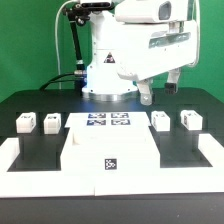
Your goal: Assemble square table
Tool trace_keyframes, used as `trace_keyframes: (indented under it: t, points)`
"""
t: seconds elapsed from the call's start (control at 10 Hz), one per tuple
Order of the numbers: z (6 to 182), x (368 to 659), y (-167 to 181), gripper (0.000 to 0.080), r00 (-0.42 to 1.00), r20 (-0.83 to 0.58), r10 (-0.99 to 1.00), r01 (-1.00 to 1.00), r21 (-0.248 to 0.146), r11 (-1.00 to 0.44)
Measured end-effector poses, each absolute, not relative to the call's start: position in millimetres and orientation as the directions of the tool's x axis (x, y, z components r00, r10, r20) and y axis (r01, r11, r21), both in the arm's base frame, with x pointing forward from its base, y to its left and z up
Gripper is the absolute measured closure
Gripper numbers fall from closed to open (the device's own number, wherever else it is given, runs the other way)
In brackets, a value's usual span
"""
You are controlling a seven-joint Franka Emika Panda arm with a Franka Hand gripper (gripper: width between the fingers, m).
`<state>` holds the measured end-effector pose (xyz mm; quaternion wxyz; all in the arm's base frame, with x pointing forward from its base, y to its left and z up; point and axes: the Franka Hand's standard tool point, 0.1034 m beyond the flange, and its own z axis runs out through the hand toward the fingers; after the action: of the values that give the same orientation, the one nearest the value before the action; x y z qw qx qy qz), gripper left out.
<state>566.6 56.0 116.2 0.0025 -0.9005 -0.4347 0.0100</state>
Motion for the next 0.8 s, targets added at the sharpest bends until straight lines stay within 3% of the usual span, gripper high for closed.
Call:
trace_keyframes:
  t: [0.6,0.8]
  points:
    - [116.2,566.5,56.0,0.0150,0.622,-0.016,0.783,0.783,-0.013,-0.622]
    - [112.2,562.2,50.3,0.0150,0.506,-0.004,0.862,0.862,-0.001,-0.506]
